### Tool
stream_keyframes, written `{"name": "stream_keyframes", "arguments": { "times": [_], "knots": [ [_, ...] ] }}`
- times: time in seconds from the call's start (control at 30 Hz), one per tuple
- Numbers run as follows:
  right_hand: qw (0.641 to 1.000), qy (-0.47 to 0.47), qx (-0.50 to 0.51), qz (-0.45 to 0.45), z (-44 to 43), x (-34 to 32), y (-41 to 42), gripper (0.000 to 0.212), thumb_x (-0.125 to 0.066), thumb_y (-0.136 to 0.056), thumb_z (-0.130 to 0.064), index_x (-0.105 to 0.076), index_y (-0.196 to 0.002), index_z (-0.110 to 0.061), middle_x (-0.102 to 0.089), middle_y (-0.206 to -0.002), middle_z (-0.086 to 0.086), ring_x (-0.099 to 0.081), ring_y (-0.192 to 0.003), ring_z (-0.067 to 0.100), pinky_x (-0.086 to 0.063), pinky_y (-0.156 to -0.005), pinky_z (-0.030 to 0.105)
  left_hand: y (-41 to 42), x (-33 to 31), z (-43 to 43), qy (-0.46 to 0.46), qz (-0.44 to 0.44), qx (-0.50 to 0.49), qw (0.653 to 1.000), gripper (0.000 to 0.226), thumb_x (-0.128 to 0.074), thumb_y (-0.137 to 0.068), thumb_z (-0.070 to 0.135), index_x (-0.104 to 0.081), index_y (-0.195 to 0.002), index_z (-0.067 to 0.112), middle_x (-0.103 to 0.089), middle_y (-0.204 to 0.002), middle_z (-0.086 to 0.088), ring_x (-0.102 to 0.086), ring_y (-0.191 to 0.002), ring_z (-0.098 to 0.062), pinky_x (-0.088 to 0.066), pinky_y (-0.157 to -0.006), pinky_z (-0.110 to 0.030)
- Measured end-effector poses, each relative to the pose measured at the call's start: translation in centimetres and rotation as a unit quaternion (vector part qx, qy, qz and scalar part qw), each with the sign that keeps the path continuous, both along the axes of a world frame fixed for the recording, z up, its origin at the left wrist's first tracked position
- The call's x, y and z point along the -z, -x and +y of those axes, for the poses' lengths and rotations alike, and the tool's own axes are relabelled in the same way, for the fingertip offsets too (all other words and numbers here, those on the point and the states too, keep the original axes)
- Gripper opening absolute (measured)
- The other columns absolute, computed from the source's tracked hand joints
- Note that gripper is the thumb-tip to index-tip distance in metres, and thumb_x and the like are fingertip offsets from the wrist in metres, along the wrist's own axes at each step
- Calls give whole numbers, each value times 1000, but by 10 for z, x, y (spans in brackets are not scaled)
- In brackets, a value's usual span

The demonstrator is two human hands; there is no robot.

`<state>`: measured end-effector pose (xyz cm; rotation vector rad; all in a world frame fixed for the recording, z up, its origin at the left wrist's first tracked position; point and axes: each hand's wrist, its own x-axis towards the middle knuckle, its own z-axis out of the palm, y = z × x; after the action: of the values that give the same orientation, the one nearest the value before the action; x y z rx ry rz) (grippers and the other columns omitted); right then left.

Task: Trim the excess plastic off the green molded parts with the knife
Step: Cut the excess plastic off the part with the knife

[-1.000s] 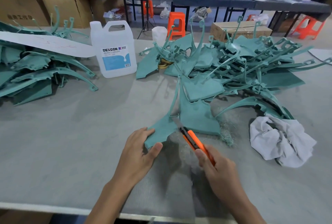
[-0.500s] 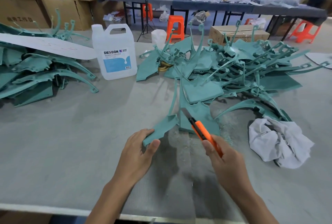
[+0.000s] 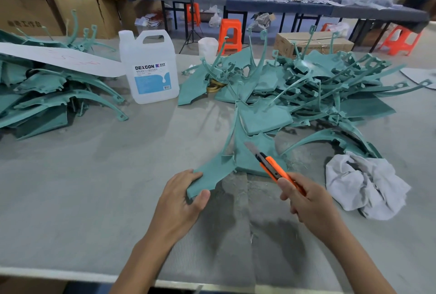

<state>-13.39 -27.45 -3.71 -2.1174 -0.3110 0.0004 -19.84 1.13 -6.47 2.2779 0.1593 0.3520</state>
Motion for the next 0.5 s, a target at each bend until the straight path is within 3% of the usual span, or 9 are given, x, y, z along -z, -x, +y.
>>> {"name": "stream_keyframes", "arguments": {
  "times": [0.07,0.17,0.23,0.33,0.5],
  "knots": [
    [999,10,-34,20,-1,0,-3,9,-58,-95,-47,-67,-97,-47,-69,-76,-3,-56,-49,8,-43,-46,20,1,1,1,2,-5,4,1000,78,-38,-78,74,-63,-131,23,-50,-129,21,-44,-126,0,-23,-98,-2],
    [996,48,-68,27,-2,2,-6,12,-58,-99,-40,-66,-99,-49,-70,-74,-5,-55,-49,4,-44,-48,21,1,2,3,4,-7,15,1000,78,-39,-78,74,-63,-130,22,-52,-131,18,-43,-125,1,-23,-98,1],
    [995,73,-56,22,-3,-2,-9,9,-55,-96,-51,-64,-99,-51,-69,-73,-8,-57,-51,5,-46,-51,24,1,2,4,1,-6,22,1000,78,-38,-78,75,-63,-131,23,-52,-133,17,-42,-125,2,-23,-98,0],
    [993,108,-39,-15,1,-6,-7,26,-44,-87,-70,-60,-98,-52,-67,-73,-14,-59,-54,5,-45,-53,23,1,3,4,1,-7,20,1000,77,-38,-79,77,-63,-130,25,-53,-133,16,-42,-124,2,-23,-98,0],
    [999,-7,-33,0,11,-10,7,26,-52,-86,-63,-67,-97,-46,-68,-71,-6,-55,-48,6,-44,-47,19,0,-1,8,-17,-4,15,1000,87,-27,-76,94,-62,-127,34,-56,-122,25,-48,-114,3,-31,-92,-5]
  ]
}}
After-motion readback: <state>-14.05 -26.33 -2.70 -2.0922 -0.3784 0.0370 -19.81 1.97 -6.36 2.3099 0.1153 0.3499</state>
